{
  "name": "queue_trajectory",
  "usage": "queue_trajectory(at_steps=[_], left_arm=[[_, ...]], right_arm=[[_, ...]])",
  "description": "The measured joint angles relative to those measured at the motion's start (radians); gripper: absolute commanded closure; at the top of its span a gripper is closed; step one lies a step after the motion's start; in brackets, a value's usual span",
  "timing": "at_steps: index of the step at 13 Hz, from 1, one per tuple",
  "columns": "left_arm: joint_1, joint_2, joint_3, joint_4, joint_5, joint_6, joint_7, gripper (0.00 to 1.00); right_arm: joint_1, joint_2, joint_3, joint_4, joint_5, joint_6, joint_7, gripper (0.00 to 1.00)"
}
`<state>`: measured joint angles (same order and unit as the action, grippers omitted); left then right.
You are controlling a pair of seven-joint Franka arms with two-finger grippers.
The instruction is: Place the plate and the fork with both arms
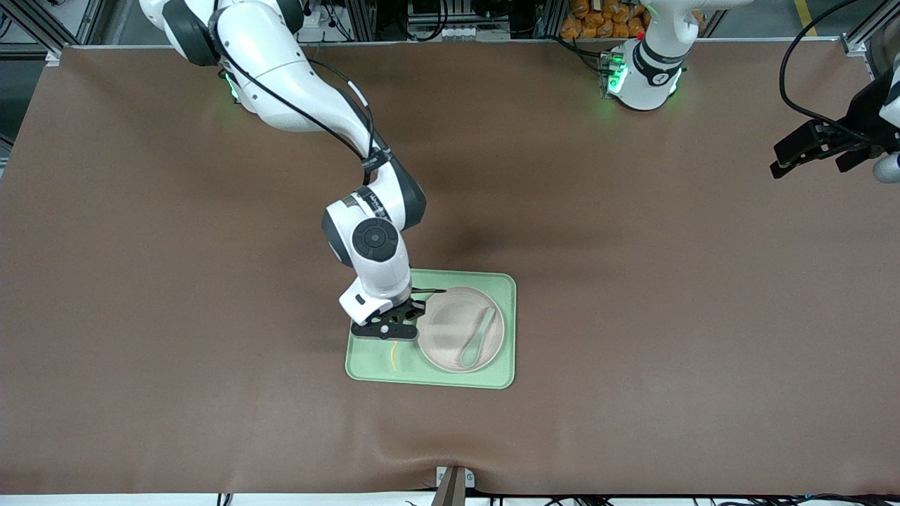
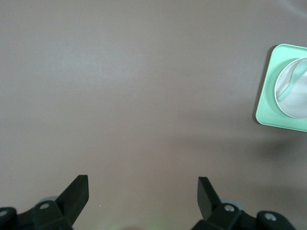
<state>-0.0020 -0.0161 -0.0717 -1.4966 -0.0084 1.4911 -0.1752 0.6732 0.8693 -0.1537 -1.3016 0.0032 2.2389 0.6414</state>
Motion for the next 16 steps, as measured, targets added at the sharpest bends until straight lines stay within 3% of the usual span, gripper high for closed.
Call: queue_trajectory(at_steps=[1, 2, 3, 9, 14, 16], left_arm=[[0.000, 0.000, 0.000, -0.001, 0.000, 0.000, 0.000, 0.00], [0.000, 0.000, 0.000, -0.002, 0.000, 0.000, 0.000, 0.00], [0.000, 0.000, 0.000, -0.004, 0.000, 0.000, 0.000, 0.00], [-0.004, 0.001, -0.002, -0.010, 0.000, 0.002, 0.000, 0.00], [-0.007, 0.001, -0.003, -0.009, 0.000, 0.006, 0.000, 0.00], [-0.007, 0.001, -0.003, -0.009, 0.000, 0.006, 0.000, 0.00]], right_arm=[[-0.003, 0.000, 0.000, -0.013, 0.000, -0.008, 0.000, 1.00], [-0.004, 0.000, 0.000, -0.030, 0.000, -0.008, 0.000, 0.69], [-0.004, 0.000, 0.000, -0.046, 0.000, -0.006, 0.000, 0.01], [-0.013, -0.031, -0.004, -0.055, 0.000, -0.043, -0.002, 0.00], [-0.188, -0.218, -0.009, -0.063, 0.000, -0.236, -0.261, 0.00], [-0.264, -0.313, -0.009, -0.118, 0.000, -0.258, -0.390, 0.00]])
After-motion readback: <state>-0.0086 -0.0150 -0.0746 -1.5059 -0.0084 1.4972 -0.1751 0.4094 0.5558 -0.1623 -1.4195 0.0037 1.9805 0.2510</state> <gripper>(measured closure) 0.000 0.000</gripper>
